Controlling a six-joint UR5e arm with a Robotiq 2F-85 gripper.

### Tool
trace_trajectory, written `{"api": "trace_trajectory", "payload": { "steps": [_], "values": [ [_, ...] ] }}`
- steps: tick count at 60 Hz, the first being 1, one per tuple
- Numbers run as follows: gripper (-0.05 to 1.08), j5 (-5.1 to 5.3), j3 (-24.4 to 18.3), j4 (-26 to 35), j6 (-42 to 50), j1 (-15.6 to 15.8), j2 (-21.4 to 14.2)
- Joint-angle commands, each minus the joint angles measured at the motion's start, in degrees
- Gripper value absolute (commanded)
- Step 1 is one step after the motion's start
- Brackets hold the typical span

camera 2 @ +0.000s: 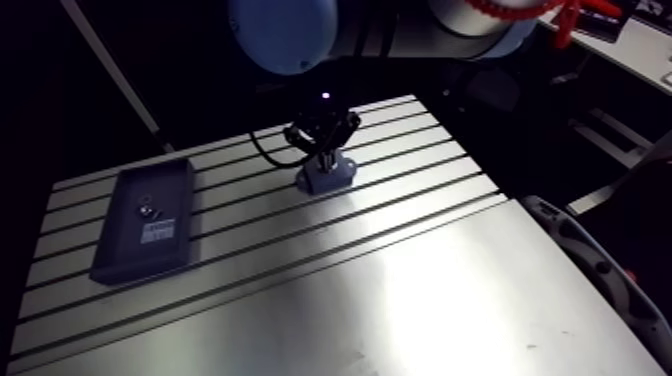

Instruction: Pick up the bearing and press it into the housing until flush.

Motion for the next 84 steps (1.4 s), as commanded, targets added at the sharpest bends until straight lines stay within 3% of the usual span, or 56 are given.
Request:
{"api": "trace_trajectory", "payload": {
  "steps": [1,52,84],
  "values": [
    [1.07,-0.01,0.06,-0.04,0.06,-0.02,0.20],
    [1.07,-0.01,-0.19,0.04,-0.12,0.06,0.22],
    [1.07,0.17,-0.73,0.55,-0.19,0.24,-2.49]
  ]
}}
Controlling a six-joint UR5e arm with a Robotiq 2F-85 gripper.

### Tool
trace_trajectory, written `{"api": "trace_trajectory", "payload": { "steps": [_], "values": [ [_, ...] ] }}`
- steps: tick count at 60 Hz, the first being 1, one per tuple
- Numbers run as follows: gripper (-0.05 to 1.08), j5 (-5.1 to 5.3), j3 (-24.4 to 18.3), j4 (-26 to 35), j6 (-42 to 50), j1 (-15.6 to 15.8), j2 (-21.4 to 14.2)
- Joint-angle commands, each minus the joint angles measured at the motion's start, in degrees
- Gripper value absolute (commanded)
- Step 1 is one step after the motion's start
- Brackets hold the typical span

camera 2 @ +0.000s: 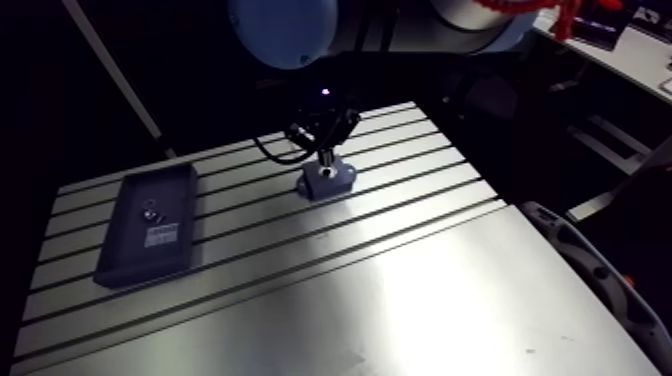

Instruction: Pick up the bearing and press it into the housing until flush.

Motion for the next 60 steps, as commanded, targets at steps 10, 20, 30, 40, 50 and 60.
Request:
{"api": "trace_trajectory", "payload": {
  "steps": [10,20,30,40,50,60],
  "values": [
    [0.25,-0.40,-0.22,2.19,-0.23,0.02,-1.99],
    [0.00,0.00,-1.39,7.46,-1.69,0.35,-4.05],
    [0.00,0.00,-2.36,10.68,-1.65,0.79,-6.42],
    [0.00,1.37,-5.39,18.11,0.58,2.69,-8.07],
    [0.00,1.94,-9.27,24.97,4.55,5.73,-11.21],
    [0.00,1.71,-12.42,28.45,7.59,10.58,-12.45]
  ]
}}
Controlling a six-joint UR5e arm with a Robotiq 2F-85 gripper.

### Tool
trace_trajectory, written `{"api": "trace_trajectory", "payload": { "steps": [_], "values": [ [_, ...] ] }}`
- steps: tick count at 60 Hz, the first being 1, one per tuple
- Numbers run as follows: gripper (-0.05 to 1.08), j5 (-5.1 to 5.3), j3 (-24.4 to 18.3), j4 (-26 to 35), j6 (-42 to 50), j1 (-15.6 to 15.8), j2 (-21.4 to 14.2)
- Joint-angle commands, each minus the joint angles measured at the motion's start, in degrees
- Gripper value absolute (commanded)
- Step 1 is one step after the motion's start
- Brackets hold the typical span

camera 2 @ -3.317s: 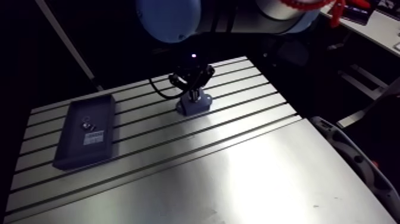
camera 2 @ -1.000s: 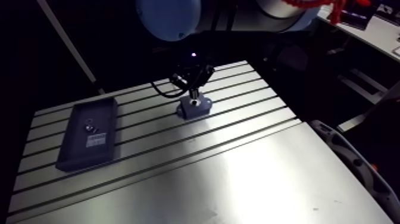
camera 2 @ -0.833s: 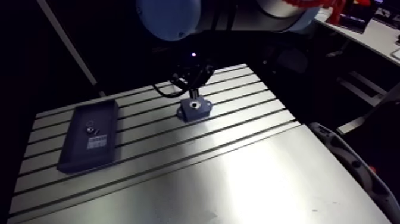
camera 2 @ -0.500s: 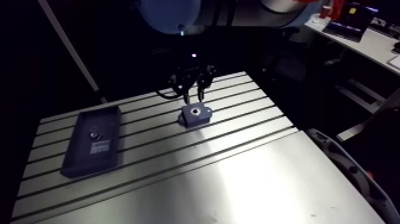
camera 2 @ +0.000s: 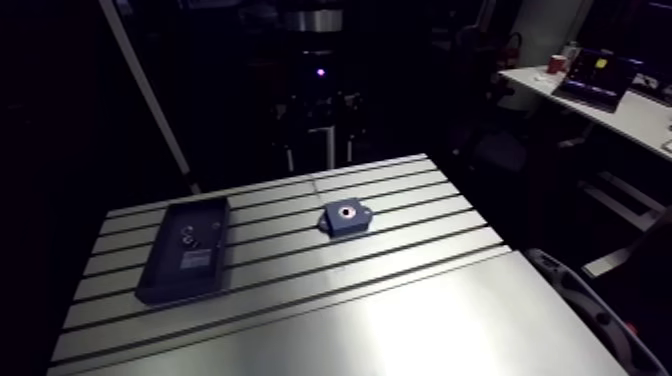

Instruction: Pick up the bearing and press it into the housing until flush.

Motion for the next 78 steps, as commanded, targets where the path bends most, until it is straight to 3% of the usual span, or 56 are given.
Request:
{"api": "trace_trajectory", "payload": {
  "steps": [1,15,32,36,55,78],
  "values": [
    [0.00,0.22,-5.24,7.61,4.87,6.47,-2.97],
    [0.00,-0.13,-6.83,8.07,8.66,9.34,-5.62],
    [0.00,-0.50,-7.04,8.40,11.46,9.46,-8.77],
    [0.00,-1.07,-7.02,9.24,11.98,9.31,-10.07],
    [0.00,-1.29,-7.75,13.63,11.97,9.01,-11.96],
    [0.00,-1.38,-7.20,13.96,11.45,8.51,-12.16]
  ]
}}
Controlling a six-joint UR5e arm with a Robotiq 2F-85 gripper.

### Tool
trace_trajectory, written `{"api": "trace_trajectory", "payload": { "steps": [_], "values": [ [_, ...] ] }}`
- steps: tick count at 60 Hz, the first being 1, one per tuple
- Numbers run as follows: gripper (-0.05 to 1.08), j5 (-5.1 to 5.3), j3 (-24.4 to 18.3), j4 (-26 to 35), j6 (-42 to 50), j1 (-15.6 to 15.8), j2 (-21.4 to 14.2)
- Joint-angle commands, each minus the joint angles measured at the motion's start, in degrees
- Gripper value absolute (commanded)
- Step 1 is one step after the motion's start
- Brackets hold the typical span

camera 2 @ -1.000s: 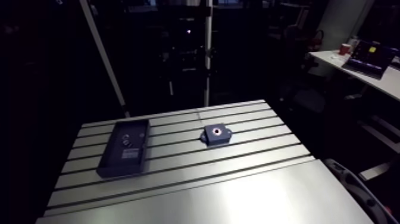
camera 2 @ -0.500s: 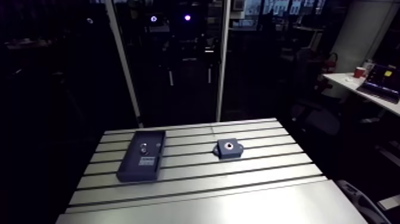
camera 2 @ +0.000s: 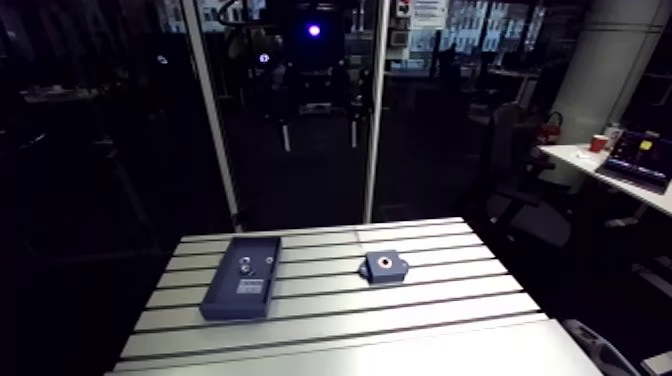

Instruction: Pick up the bearing and press it into the housing until flush.

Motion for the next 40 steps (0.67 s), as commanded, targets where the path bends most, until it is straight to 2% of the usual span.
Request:
{"api": "trace_trajectory", "payload": {
  "steps": [1,12,40],
  "values": [
    [0.00,-0.19,-0.13,0.25,-0.46,-0.39,-0.14],
    [0.00,-0.29,0.13,0.00,-0.48,-0.41,0.11],
    [0.00,0.59,0.04,-0.10,-0.57,-0.31,0.73]
  ]
}}
